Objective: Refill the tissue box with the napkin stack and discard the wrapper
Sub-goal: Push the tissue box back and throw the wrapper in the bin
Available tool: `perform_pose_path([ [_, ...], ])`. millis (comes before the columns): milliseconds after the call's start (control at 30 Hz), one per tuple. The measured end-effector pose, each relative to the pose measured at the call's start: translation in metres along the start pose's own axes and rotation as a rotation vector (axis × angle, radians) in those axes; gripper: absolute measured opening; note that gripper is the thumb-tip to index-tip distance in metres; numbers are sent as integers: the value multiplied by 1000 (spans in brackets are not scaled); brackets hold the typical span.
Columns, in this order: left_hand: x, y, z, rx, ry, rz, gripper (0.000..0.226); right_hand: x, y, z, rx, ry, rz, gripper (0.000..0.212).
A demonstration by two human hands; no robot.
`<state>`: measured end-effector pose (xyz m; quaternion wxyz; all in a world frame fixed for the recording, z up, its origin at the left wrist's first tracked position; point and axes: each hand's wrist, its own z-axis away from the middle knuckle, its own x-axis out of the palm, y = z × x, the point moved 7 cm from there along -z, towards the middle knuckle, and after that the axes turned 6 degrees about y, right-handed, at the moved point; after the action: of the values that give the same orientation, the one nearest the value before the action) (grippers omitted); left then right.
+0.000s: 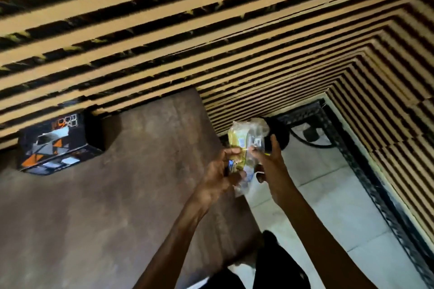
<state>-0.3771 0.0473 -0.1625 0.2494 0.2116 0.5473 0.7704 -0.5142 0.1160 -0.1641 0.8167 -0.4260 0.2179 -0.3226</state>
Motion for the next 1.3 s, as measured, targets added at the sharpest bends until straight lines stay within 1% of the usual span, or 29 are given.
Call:
perform_pose_path([
  [33, 9, 6, -8, 30, 26, -54, 54, -16, -5, -11, -42, 26, 26, 77],
  [67, 12, 12, -16, 75, 104, -145, 61, -28, -6, -21, -58, 32, 52, 75],
  [100, 13, 16, -26, 130, 187, -283, 73, -38, -7, -29, -57, 14, 52, 69],
  [133, 22, 23, -39, 174, 224, -394, 89, -50, -9, -40, -45, -11, 45, 61],
  [167, 34, 24, -49, 163, 177, -431, 103, -59, -11, -50, -27, -53, 37, 50],
  [200, 53, 20, -65, 102, 85, -368, 111, -70, -12, -63, -5, -103, 24, 41],
  [233, 70, 13, -80, 16, -14, -238, 111, -77, -10, -75, 37, -165, 21, 35],
  [267, 84, 3, -94, -70, -100, -113, 104, -84, -8, -86, 75, -222, 44, 32],
  [300, 104, -9, -112, -138, -149, -20, 93, -95, -5, -108, 105, -259, 83, 27],
  [333, 115, -18, -126, -172, -149, 9, 82, -104, -2, -126, 105, -253, 137, 20],
  [367, 129, -31, -149, -192, -106, 3, 71, -119, -1, -152, 83, -214, 213, 16],
  [433, 147, -50, -186, -223, 21, -5, 56, -145, 0, -197, -55, -109, 338, 22],
  [467, 160, -67, -212, -242, 74, 7, 49, -156, 4, -226, -101, -124, 361, 38],
  [533, 185, -97, -259, -271, 140, 28, 41, -170, 17, -271, -96, -273, 335, 71],
  [600, 203, -128, -303, -273, 185, 21, 46, -178, 34, -311, -122, -401, 420, 88],
  [633, 214, -153, -327, -298, 196, 24, 51, -185, 50, -338, -151, -414, 525, 88],
  [667, 221, -179, -350, -316, 215, 27, 52, -191, 66, -367, -202, -368, 654, 84],
  [733, 236, -241, -391, -382, 238, 27, 47, -201, 105, -429, -288, -229, 894, 75],
  [800, 243, -293, -421, -400, 289, 8, 47, -198, 154, -484, -300, -145, 1024, 67],
  [867, 240, -338, -443, -421, 392, -19, 45, -185, 200, -534, -278, -94, 1006, 58],
  [933, 225, -371, -459, -449, 514, -73, 42, -165, 241, -578, -303, -94, 995, 54],
  [1000, 209, -407, -471, -464, 576, -83, 45, -143, 282, -622, -308, -106, 1031, 52],
  [1067, 196, -441, -475, -495, 584, -99, 48, -125, 314, -660, -309, -106, 1090, 50],
  [1100, 192, -452, -475, -499, 570, -105, 47, -118, 327, -673, -278, -132, 1121, 53],
  [1133, 188, -466, -475, -498, 553, -108, 45, -112, 345, -687, -235, -176, 1153, 62],
  [1200, 186, -482, -471, -510, 514, -109, 41, -106, 370, -704, -112, -285, 1203, 89],
  [1233, 185, -484, -469, -512, 503, -110, 39, -106, 375, -707, -82, -304, 1214, 98],
  [1267, 184, -483, -467, -510, 496, -118, 37, -108, 375, -710, -97, -287, 1211, 99],
  [1300, 183, -477, -464, -507, 493, -127, 35, -110, 364, -705, -123, -262, 1191, 92],
])
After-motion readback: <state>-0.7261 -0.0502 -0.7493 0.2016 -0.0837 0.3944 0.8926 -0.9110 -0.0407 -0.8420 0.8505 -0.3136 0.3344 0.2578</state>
